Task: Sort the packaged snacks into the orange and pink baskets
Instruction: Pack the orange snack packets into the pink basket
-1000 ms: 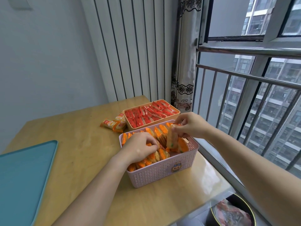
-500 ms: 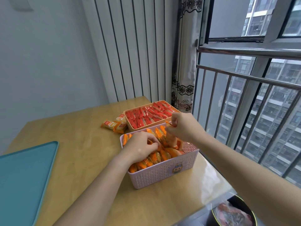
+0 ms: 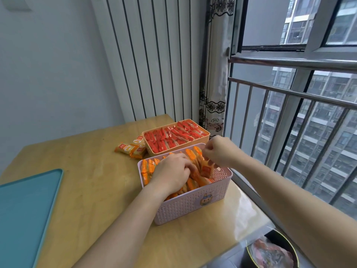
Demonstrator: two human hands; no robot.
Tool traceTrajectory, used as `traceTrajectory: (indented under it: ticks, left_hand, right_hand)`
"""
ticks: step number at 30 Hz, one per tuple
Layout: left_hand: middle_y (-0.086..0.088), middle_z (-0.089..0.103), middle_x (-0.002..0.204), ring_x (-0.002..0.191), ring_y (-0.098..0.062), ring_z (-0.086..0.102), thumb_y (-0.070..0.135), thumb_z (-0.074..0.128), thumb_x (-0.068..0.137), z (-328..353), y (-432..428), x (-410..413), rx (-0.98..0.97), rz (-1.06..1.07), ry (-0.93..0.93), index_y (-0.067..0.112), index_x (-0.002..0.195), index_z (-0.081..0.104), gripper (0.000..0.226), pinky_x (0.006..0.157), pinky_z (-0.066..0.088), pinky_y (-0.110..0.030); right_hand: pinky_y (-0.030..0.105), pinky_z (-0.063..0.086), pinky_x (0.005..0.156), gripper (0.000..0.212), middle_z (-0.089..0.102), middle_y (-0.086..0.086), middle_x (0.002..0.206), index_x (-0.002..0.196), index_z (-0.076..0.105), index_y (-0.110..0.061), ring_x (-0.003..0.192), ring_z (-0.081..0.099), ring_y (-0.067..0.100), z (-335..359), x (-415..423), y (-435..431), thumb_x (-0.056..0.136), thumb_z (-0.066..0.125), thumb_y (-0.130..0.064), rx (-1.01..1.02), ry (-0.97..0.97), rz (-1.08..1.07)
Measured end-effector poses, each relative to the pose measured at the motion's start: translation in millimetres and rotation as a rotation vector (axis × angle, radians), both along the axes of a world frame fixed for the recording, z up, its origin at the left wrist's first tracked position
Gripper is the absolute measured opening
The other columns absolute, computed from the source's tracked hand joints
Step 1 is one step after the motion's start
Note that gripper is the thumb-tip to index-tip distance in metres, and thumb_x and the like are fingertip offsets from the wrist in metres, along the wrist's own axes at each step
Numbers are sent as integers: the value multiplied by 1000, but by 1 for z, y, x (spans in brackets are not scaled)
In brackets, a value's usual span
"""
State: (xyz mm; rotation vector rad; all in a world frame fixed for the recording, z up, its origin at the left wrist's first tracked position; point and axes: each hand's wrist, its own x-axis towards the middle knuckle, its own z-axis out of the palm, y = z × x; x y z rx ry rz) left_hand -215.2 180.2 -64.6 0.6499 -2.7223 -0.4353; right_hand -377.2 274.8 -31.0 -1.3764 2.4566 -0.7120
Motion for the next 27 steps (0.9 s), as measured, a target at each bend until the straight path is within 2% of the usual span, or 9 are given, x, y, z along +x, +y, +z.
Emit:
traceTrajectory:
  ticks: [2,4,5,9,14,18,22,24,27]
  left_hand:
    - [15,67,122,115,-14,52,20,46,99,0,0,0,-70,9,-66,33,102,79,35,101,48,-42]
    - [15,67,124,116,-15,52,20,46,99,0,-1,-1,-98,12,-90,32,105,79,35,102,47,-41]
    - [15,67,124,116,-16,52,20,46,99,1,-1,0,-104,9,-95,32,107,78,35,102,46,-41]
    - [15,67,124,118,-15,52,20,47,98,2,-3,0,-82,8,-91,32,108,78,35,103,47,-41]
    - [14,66,127,120,-15,50,23,46,99,0,-3,1,-77,21,-96,31,114,76,34,102,48,-41]
    - [13,65,131,123,-16,49,23,45,100,1,-2,0,-74,24,-118,31,120,73,35,106,46,-42]
    - [12,65,131,122,-17,49,23,46,99,2,-2,0,-58,23,-128,31,119,73,35,106,46,-43]
    - [12,64,132,122,-18,48,24,46,99,3,-1,-1,-58,17,-139,31,120,73,34,105,46,-43]
    - [11,60,132,122,-19,45,34,47,100,4,2,-3,-55,20,-168,31,121,72,33,103,45,-43]
  right_hand:
    - [31,62,69,18,77,5,99,104,74,-7,80,73,21,-1,-4,2,95,60,-13,-31,181,2]
    - [35,62,78,32,72,-2,110,123,68,-21,91,69,18,-7,-4,2,91,67,-18,59,303,76]
    - [38,63,78,37,71,-3,111,126,66,-25,92,68,19,-11,-4,1,89,69,-20,118,350,101]
    - [39,64,67,37,68,-2,100,121,62,-25,85,66,20,-23,-3,-4,86,70,-16,178,508,114]
    - [34,63,60,18,66,-4,89,103,70,-19,78,65,16,-15,-9,-1,88,64,-12,166,581,99]
    - [36,61,68,18,59,-7,104,106,73,-32,95,57,16,5,-13,8,93,71,-20,71,636,201]
    - [33,58,69,24,55,-9,118,111,72,-42,107,51,17,17,-9,15,92,73,-27,79,695,303]
    - [34,59,67,25,57,-10,119,109,73,-42,108,54,17,17,-8,15,91,74,-24,83,734,330]
    - [35,60,63,28,59,-9,119,107,71,-42,96,62,18,17,-7,15,91,73,-19,114,742,325]
